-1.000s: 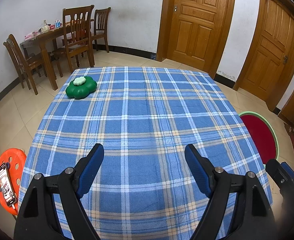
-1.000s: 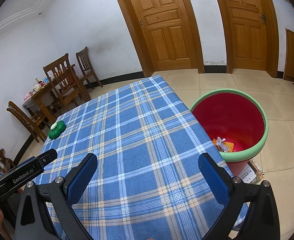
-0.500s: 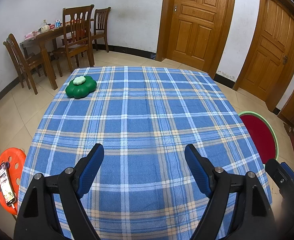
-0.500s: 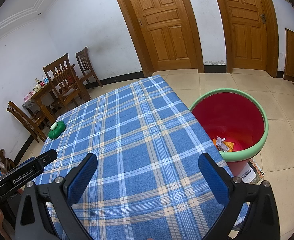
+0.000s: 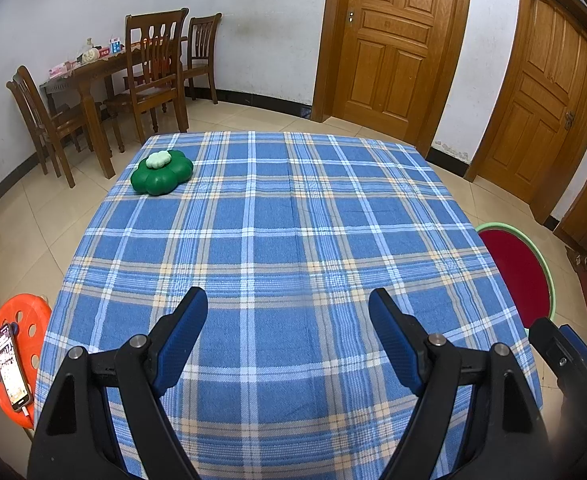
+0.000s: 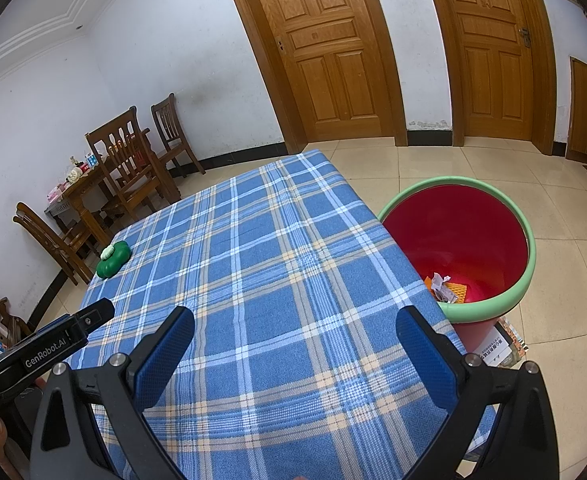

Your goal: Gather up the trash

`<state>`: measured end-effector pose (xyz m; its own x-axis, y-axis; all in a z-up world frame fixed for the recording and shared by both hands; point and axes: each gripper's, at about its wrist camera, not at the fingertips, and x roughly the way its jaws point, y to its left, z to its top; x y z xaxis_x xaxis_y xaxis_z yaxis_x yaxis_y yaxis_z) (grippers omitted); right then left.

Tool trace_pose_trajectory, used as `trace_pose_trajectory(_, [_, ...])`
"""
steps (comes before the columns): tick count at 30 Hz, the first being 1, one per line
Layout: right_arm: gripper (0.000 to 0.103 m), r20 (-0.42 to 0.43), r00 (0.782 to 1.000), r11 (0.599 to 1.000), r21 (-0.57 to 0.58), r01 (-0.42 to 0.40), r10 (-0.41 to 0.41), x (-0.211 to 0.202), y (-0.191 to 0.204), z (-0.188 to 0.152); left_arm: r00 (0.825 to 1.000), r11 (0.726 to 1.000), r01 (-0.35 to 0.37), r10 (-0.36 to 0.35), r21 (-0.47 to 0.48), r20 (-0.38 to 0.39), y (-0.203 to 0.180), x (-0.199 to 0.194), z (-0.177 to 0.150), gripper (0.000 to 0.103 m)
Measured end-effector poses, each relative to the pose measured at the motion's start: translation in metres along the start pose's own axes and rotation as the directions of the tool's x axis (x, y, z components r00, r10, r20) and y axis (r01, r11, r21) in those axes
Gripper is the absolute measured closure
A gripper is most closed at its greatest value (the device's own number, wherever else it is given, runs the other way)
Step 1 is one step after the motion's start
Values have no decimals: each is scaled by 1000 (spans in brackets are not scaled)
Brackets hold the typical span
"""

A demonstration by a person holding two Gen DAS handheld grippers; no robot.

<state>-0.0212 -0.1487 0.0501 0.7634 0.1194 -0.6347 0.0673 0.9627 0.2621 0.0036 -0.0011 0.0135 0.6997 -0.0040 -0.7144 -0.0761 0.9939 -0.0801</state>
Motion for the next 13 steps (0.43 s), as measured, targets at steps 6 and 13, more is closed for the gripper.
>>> trace_pose_trajectory(6, [0,-1,1000,1000,0,0,0,1,-1,0,1000,1000,1,-1,-1,-1,0,0,0,21])
trace_pose_trajectory(13, [0,-1,1000,1000,1,0,0,0,0,0,1000,1000,-1,1,-7,-9,0,2,-5,21])
